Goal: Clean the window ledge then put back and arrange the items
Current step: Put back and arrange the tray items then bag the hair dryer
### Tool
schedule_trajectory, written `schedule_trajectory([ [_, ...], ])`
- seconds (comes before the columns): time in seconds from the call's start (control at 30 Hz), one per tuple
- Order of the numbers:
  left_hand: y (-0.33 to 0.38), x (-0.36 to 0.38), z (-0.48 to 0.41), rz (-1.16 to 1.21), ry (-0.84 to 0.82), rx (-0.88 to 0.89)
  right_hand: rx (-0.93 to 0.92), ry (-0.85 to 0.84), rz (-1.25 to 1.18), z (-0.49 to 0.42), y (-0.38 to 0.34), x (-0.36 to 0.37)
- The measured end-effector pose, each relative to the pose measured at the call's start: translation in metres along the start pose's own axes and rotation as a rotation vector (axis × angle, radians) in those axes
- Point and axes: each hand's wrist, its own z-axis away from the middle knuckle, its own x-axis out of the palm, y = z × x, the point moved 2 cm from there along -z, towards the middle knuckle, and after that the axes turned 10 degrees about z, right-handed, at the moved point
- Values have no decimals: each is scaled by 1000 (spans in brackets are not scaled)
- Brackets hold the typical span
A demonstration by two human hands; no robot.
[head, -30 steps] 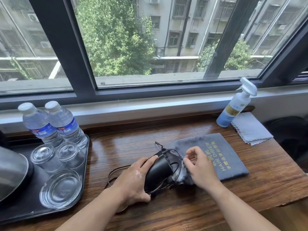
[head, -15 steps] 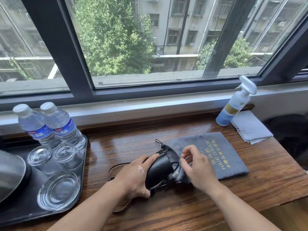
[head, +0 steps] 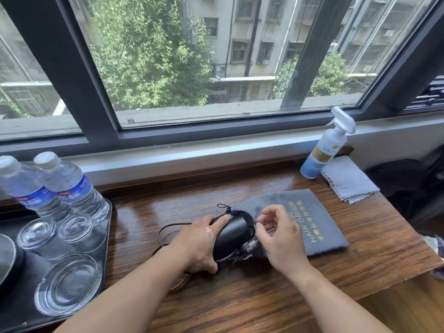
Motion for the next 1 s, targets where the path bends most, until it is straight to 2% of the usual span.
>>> schedule_trajectory([
  [0.13, 6, 0, -4, -9, 13, -40, -125, -89, 34, 6, -8, 10],
  [0.3, 24, -1, -11, 7, 77, -32, -193, -125, 59, 9, -12, 22],
  [0.47, 17, 6, -13, 100, 74, -36, -153, -167, 68, 8, -4, 24],
  [0.57, 8, 10, -8, 59, 76, -27, -140, -181, 69, 11, 1, 26],
  [0.67, -13, 16, 14, 4, 35, -134, -136, -176, 74, 17, 5, 28],
  [0.8, -49, 25, 42, 63, -10, -263, -120, -173, 102, 26, 10, 31],
  [1.0, -46, 28, 40, 29, 136, -150, -86, -142, 191, 32, 6, 34],
])
